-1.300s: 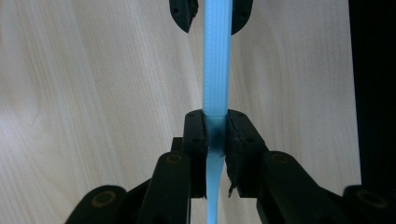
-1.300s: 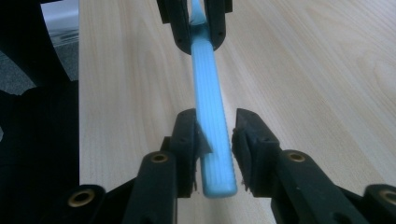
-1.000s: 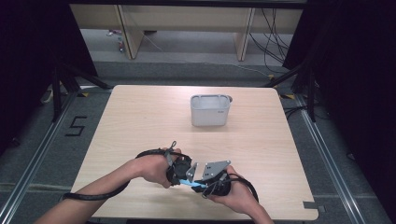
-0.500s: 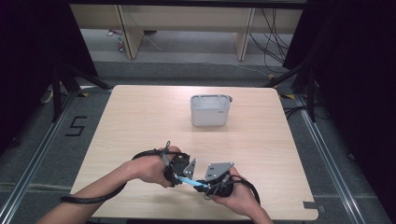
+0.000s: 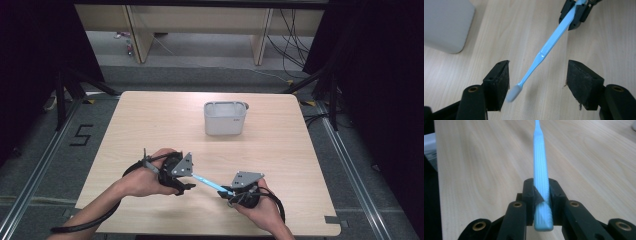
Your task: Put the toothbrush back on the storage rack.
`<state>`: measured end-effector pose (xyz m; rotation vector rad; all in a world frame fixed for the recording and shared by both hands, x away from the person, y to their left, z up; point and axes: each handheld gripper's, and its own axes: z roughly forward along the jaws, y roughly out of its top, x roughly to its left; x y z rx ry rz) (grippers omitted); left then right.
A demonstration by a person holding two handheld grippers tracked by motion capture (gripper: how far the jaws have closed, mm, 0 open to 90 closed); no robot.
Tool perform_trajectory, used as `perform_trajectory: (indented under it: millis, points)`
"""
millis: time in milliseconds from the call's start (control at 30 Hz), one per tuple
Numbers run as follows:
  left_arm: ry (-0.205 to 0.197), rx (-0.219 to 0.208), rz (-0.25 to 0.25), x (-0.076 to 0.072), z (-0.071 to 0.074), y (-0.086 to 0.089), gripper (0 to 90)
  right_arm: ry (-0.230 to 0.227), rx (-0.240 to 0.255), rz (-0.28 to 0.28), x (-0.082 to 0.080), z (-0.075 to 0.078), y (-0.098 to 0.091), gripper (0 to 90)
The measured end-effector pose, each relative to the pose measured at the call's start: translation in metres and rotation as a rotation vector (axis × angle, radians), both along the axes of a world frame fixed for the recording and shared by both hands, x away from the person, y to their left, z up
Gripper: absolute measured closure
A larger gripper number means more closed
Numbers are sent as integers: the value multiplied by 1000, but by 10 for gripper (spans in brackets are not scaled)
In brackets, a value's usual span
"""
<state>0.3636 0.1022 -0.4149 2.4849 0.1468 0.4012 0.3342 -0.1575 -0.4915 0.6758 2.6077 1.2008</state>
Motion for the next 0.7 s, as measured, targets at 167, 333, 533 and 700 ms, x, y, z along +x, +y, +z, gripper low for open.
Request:
perform_trajectory:
  millis: [167, 333, 533, 700]
  points:
    - [16, -72, 59, -1, -4, 14, 338, 5, 23, -59, -2, 0, -4, 788]
    - [48, -197, 164, 0, -11, 31, 346, -30, 59, -134, 0, 2, -13, 789]
    - [85, -328, 257, 3, -23, 45, 348, -84, 106, -186, 1, 5, -18, 789]
    - [123, -409, 291, 2, -32, 51, 328, -83, 142, -214, 1, 8, -19, 788]
